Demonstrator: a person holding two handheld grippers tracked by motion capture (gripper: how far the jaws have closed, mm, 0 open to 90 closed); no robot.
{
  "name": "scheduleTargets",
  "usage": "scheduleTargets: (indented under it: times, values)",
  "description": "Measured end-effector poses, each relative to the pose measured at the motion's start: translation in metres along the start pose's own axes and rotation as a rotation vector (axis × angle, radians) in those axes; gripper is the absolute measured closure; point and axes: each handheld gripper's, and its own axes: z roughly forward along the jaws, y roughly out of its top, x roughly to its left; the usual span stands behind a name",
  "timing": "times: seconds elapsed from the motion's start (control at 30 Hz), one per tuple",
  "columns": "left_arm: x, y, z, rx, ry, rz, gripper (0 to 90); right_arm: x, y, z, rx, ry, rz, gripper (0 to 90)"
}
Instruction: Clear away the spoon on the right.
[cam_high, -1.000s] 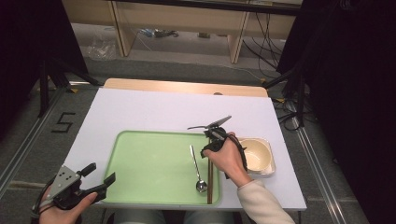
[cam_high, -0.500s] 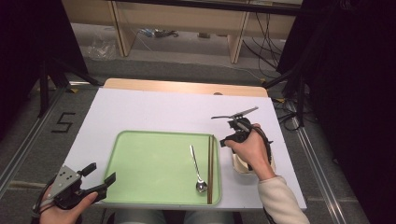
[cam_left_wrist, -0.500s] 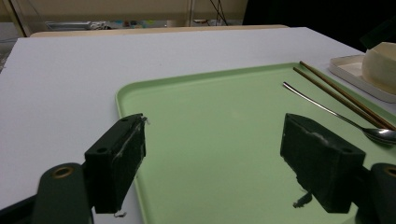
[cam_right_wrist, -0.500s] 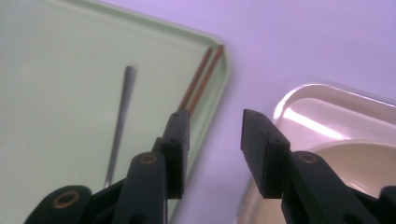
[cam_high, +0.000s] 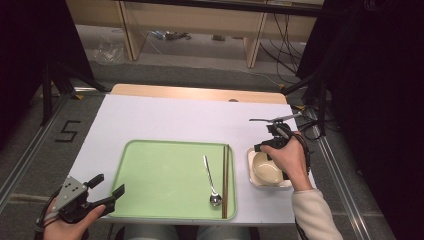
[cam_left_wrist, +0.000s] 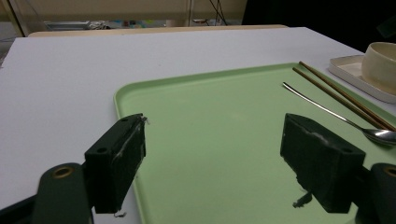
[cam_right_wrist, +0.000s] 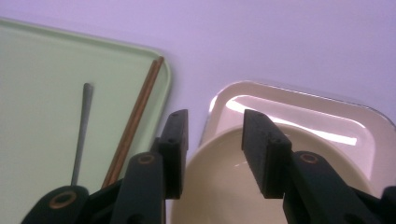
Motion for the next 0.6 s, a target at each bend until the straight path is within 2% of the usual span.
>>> scheduleTargets:
  times: [0.03, 0.07, 0.1, 0.2, 0.3, 0.33, 0.37, 0.4, 0.43, 0.5, 0.53, 0.57, 0.6]
  values:
    - [0.000, 0.000, 0.000, 0.005, 0.003, 0.003, 21.9, 0.000, 0.000, -0.004, 0.021, -0.010, 0.051, 61.3]
    - [0.000, 0.000, 0.000, 0.005, 0.001, 0.003, 21.9, -0.004, -0.001, -0.004, 0.007, -0.016, 0.034, 61.0]
    - [0.000, 0.000, 0.000, 0.005, 0.002, 0.002, 21.9, -0.005, -0.001, -0.006, 0.007, -0.030, 0.068, 60.4]
    - [0.000, 0.001, 0.000, 0.004, 0.003, 0.002, 21.9, -0.017, -0.003, -0.007, -0.002, -0.045, 0.062, 59.7]
    - [0.000, 0.001, 0.001, 0.006, 0.004, -0.001, 21.9, -0.026, -0.004, -0.010, -0.002, -0.069, 0.107, 59.8]
    - [0.000, 0.001, 0.001, 0.006, 0.003, -0.002, 21.9, -0.031, -0.004, -0.010, -0.010, -0.078, 0.074, 59.8]
    - [0.000, 0.001, 0.001, 0.006, 0.003, -0.002, 21.9, -0.033, -0.004, -0.011, -0.008, -0.092, 0.094, 59.7]
    - [0.000, 0.001, 0.001, 0.007, 0.004, -0.002, 21.9, -0.036, -0.005, -0.011, -0.012, -0.090, 0.073, 59.6]
    - [0.000, 0.001, 0.002, 0.008, 0.003, -0.002, 21.9, -0.036, -0.006, -0.012, -0.004, -0.098, 0.113, 59.3]
    - [0.000, 0.001, 0.002, 0.008, 0.001, -0.002, 21.9, -0.040, -0.007, -0.011, 0.001, -0.092, 0.121, 59.1]
    - [0.000, 0.001, 0.002, 0.004, -0.001, -0.004, 21.9, -0.043, -0.008, -0.011, 0.003, -0.091, 0.113, 58.8]
    - [0.001, 0.001, 0.003, 0.001, -0.004, -0.005, 21.9, -0.050, -0.009, -0.009, -0.007, -0.091, 0.065, 58.5]
    - [0.001, 0.001, 0.003, 0.002, -0.004, -0.005, 21.9, -0.044, -0.008, -0.012, 0.035, -0.099, 0.159, 58.3]
